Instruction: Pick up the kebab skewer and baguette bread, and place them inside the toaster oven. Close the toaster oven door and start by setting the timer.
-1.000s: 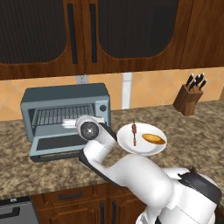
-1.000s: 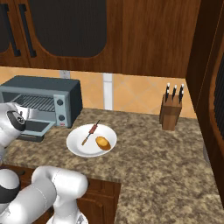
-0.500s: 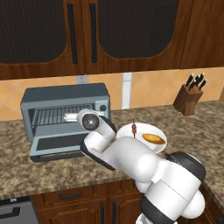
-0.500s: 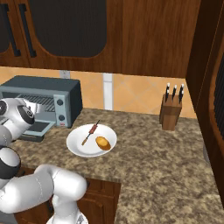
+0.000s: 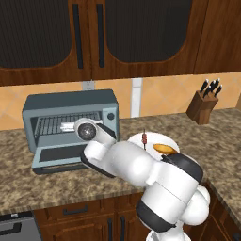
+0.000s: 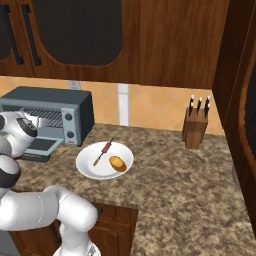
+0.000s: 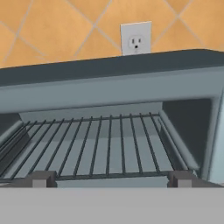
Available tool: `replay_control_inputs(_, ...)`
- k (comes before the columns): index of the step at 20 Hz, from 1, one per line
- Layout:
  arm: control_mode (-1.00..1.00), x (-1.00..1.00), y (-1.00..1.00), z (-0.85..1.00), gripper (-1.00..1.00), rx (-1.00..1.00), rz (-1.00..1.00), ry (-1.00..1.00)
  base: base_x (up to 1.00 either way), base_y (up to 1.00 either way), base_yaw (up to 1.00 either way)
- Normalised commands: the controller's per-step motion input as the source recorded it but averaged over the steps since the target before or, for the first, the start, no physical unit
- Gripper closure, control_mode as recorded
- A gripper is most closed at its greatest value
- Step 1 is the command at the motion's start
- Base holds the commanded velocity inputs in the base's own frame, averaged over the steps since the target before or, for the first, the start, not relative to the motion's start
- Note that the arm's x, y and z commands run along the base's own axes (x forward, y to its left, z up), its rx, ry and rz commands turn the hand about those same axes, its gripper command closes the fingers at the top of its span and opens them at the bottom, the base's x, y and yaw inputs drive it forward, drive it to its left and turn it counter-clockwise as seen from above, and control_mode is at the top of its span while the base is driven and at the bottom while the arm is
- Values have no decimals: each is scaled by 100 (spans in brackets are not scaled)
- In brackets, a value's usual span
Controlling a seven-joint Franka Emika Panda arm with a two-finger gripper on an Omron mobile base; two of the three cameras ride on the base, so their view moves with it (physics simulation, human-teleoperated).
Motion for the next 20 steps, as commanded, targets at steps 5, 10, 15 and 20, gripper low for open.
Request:
replay_control_inputs(5,-100,20,4,-11,-100,0,0,0,0,0,0)
replay_control_inputs(10,-100,30,0,-10,-100,0,0,3,0,0,0)
replay_control_inputs(15,-100,23,0,-11,-100,0,0,2,0,0,0)
replay_control_inputs(20,-100,15,2,-12,-100,0,0,3,0,0,0)
